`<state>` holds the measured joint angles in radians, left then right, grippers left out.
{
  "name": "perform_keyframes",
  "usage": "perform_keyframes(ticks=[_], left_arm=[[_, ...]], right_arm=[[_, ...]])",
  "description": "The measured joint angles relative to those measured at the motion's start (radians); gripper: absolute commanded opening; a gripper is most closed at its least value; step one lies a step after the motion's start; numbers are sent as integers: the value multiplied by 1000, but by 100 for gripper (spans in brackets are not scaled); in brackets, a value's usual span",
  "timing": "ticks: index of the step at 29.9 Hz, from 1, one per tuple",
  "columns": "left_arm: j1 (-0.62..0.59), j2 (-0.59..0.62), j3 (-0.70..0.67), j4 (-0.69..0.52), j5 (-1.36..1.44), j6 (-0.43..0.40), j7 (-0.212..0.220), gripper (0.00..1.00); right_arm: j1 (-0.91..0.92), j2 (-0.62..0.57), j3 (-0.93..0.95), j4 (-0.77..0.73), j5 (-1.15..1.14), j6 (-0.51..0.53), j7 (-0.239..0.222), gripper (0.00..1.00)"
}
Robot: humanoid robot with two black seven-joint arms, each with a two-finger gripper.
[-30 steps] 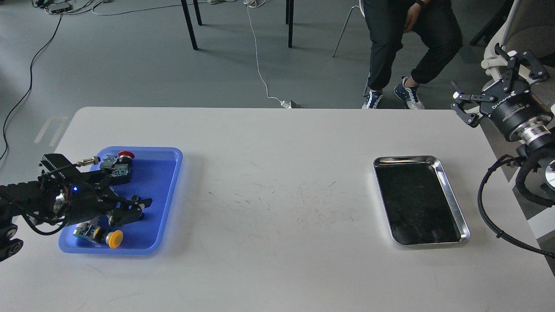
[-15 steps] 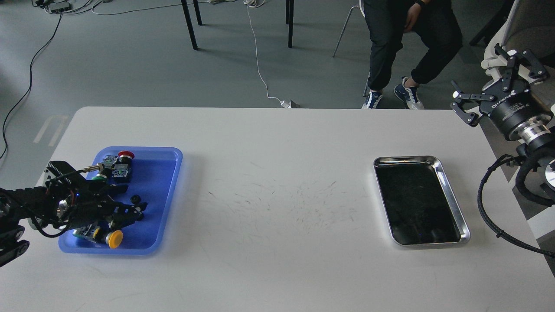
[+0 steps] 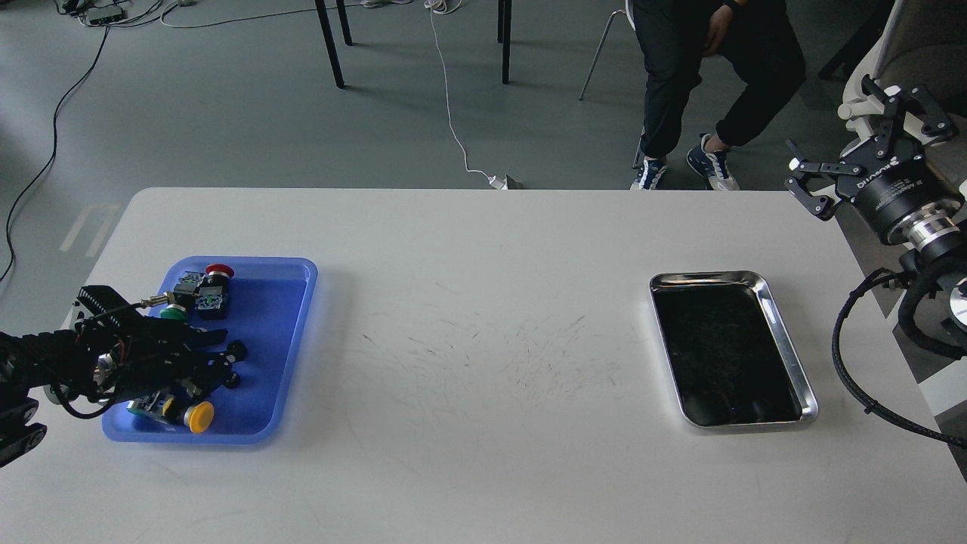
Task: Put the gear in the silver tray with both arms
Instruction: 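Lower the left gripper into the blue tray and grasp a small black gear, then carry the black gear with the left gripper toward the silver tray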
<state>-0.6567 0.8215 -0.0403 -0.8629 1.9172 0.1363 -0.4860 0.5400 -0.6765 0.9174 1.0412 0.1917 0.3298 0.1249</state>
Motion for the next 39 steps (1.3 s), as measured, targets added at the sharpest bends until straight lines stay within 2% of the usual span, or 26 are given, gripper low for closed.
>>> perform_keyframes(ticks=[2,8,11,17,22,25,29,33,39], left_arm=[[-2,1,0,0,0,0,-2,14],[-17,6,-3,-9,-5,-2,-3,14],[-79,26,-9,-49,-10,-4,-2,14],[-257,128,-16,-277,-42,-63,1,14],[-369,119,-24,-460,-69,-116,79,14],[-393,9,-30,-502,-78,-123,125,14],[-398,-198,-33,-482,-79,-125,170,14],[-382,-426,-26,-360,-59,-123,193,14],[-309,-665,-16,-141,16,-112,180,15]], right_arm=[[2,0,0,-1,0,0,0,99],[8,1,0,-1,0,0,-1,99],[11,1,0,0,0,0,-1,99],[15,-13,0,2,0,0,-2,99],[14,-52,-3,-9,-4,1,-4,99],[12,-62,-11,-30,-36,2,-5,99],[11,-68,-19,-49,-64,2,-5,99],[7,-68,-21,-59,-67,1,-5,99],[4,-65,-24,-91,-69,-5,-5,99]])
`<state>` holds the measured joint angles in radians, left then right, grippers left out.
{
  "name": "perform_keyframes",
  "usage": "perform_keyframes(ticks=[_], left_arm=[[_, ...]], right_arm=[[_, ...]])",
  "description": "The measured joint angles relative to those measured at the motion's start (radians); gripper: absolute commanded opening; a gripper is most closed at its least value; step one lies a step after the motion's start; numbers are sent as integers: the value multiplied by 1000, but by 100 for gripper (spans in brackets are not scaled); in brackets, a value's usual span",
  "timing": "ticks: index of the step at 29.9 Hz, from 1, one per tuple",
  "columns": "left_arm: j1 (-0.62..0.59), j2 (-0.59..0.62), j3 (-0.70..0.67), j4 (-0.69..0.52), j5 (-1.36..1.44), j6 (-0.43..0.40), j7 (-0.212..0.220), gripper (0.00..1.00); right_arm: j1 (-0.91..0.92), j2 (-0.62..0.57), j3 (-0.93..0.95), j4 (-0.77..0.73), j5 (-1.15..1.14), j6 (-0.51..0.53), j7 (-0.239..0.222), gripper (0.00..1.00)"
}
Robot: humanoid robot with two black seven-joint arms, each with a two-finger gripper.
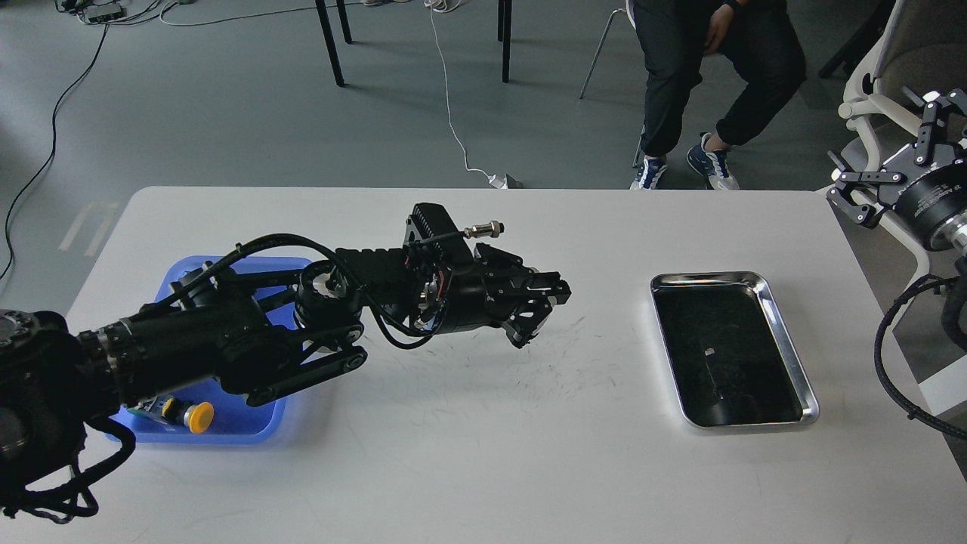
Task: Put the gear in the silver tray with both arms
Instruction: 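Carry the black gear with the left gripper toward the silver tray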
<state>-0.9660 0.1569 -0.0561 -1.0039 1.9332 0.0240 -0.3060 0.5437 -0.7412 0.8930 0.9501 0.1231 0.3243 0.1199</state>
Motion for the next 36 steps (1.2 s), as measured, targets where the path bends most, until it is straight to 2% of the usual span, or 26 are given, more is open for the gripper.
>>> perform_keyframes(ticks=[7,15,24,29,31,36], left_arm=[[100,-145,5,148,23,31,-18,15],[118,-157,44,264,20,92,-29,16],[184,-157,52,283,17,140,-29,17],[186,-157,49,265,10,167,-27,25],[187,-157,48,255,8,182,-27,33],[188,-157,46,198,0,207,-27,44]], right_arm=[[6,8,0,-58,0,-5,1,99],[4,9,0,-58,0,-4,1,99],[7,11,0,-55,0,-4,1,99],[7,12,0,-54,0,-2,1,99],[7,14,0,-54,0,-2,1,99],[9,23,0,-52,0,-2,1,99]])
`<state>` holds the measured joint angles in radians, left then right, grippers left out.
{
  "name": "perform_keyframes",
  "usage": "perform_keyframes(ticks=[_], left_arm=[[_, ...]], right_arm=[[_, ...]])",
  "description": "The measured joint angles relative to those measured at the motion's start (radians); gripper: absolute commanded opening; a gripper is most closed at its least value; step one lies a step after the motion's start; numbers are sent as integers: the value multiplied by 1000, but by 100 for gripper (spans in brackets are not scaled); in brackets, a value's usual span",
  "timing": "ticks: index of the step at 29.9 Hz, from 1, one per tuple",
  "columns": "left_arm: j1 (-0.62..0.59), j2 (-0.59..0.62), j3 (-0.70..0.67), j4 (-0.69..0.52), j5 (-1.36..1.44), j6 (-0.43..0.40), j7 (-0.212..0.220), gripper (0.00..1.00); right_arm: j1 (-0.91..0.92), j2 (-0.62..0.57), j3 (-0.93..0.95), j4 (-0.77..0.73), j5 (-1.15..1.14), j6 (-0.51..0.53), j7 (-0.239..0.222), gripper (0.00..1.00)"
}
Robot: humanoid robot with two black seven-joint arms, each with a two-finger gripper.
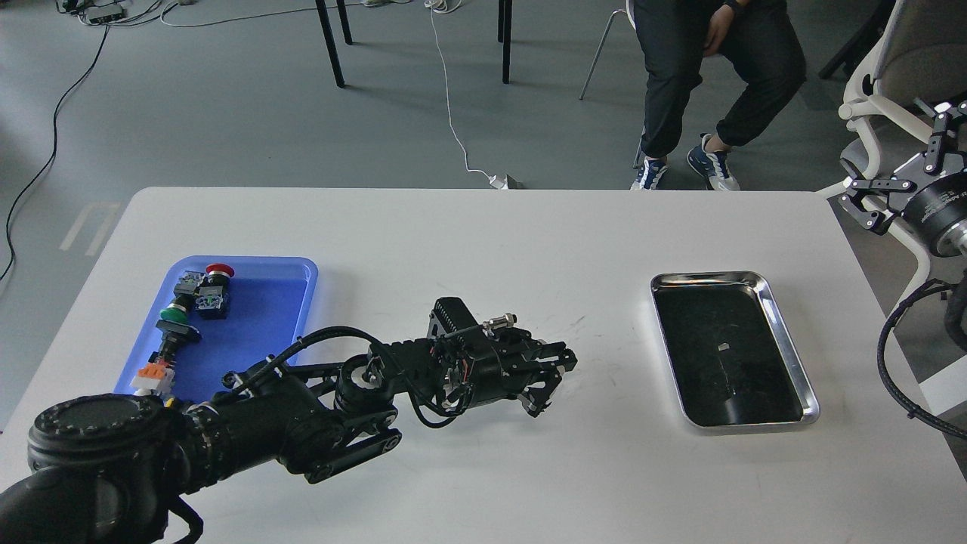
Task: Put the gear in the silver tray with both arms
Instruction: 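Carry the black gear with the left gripper toward the silver tray, then open the left gripper to set the gear on the table beside the silver tray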
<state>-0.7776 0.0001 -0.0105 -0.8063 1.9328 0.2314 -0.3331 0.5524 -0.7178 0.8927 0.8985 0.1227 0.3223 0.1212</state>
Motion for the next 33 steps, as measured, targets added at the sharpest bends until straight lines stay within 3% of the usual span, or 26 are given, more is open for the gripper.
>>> perform_keyframes(ticks=[12,25,33], left_arm=[[21,0,-3,-51,-74,48,-3,70],[-104,5,-222,-42,-389,61,3,80],[-168,290,-253,-123,-903,17,11,84]], right_arm=[[4,2,0,0,0,0,0,99],[55,24,-40,96,-39,-25,-2,99],[193,77,-216,140,-132,-55,-3,99]])
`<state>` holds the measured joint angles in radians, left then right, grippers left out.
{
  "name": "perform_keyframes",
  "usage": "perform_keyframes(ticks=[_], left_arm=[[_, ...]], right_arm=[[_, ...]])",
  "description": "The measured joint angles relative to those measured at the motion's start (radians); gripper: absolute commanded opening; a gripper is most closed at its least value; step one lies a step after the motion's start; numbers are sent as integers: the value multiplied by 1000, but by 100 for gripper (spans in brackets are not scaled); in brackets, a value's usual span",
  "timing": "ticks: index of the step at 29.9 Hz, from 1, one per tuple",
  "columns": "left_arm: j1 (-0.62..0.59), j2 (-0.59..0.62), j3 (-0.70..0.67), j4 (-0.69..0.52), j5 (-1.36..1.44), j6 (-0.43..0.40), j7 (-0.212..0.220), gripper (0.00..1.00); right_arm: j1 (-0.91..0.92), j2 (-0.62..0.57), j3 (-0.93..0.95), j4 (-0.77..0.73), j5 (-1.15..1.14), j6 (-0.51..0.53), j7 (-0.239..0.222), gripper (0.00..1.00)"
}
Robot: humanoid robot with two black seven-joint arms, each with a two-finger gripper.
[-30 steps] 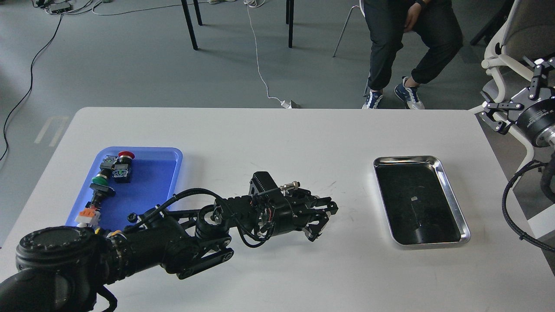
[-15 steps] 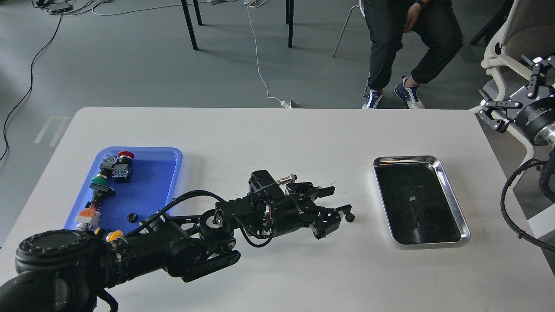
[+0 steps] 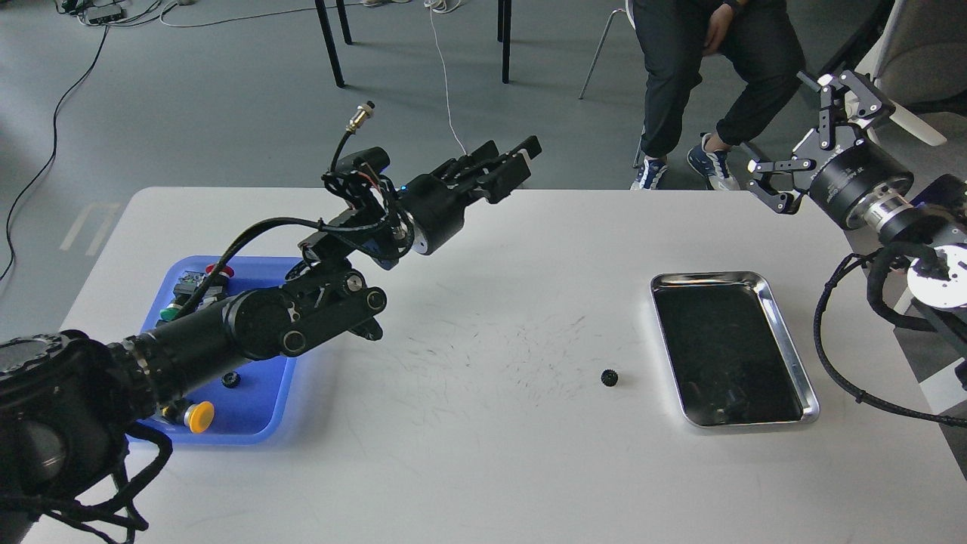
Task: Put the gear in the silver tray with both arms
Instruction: 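Open the left gripper to set the gear on the table beside the silver tray, then retract the left arm and reach the right gripper toward the gear, then lower the right gripper onto the black gear and grasp it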
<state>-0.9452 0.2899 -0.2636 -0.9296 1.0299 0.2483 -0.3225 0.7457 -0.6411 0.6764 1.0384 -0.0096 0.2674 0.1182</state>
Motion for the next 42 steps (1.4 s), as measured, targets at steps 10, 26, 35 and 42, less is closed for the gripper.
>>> perform_keyframes(ticks=[10,26,35,42], left_arm=[[67,507,-14,-279,-604,-167,-16,88],[114,550,-124,-151,-1071,-291,-36,98],[114,395,-166,120,-1067,-396,37,98],[113,348,-162,248,-1064,-483,37,98]], right_arm=[[55,1,-64,43,-32,4,-4,99],[467,-112,-790,387,-800,-73,-94,99],[698,-6,-1143,445,-932,-2,-157,99],[707,86,-1214,412,-934,21,-169,98]])
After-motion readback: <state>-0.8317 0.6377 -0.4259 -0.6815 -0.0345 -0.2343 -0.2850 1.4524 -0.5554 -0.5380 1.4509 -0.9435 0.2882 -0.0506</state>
